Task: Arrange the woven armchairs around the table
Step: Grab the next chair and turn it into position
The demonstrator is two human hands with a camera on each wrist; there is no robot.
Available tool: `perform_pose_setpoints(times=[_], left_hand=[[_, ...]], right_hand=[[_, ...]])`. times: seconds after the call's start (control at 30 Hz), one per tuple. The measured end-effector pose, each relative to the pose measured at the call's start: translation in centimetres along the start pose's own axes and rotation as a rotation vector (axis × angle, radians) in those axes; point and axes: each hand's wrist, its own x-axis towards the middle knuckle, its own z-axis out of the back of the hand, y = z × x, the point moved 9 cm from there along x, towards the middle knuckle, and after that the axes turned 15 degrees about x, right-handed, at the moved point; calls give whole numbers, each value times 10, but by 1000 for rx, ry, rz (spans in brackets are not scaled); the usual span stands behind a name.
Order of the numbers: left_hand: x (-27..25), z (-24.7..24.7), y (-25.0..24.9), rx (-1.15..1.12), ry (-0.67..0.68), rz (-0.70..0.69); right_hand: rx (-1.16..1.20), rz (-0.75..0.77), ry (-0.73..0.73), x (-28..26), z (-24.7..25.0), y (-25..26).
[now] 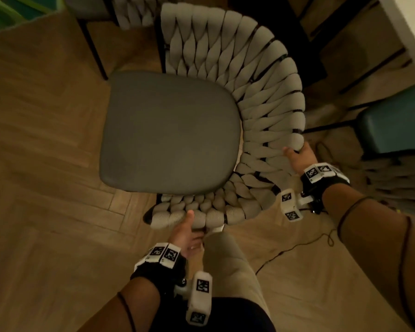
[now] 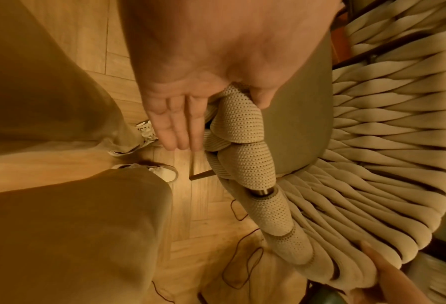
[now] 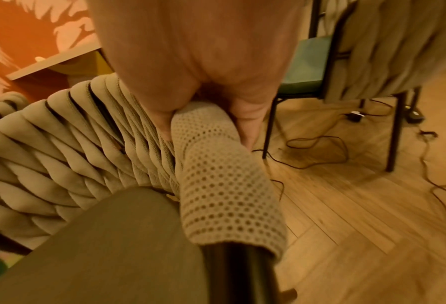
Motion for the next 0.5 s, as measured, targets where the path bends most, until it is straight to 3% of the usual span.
perform_pose_setpoints(times=[0.2,0.3,0.5], left_hand=[[-2,31,18,64,-124,-61],[0,53,17,22,-215,-85],[10,110,4,144,-365,-125]], right_hand=[[122,-60,-86,-52,9,-64],[203,-87,-109,-82,2,-88],[402,-163,-161,-140,-24,-139]])
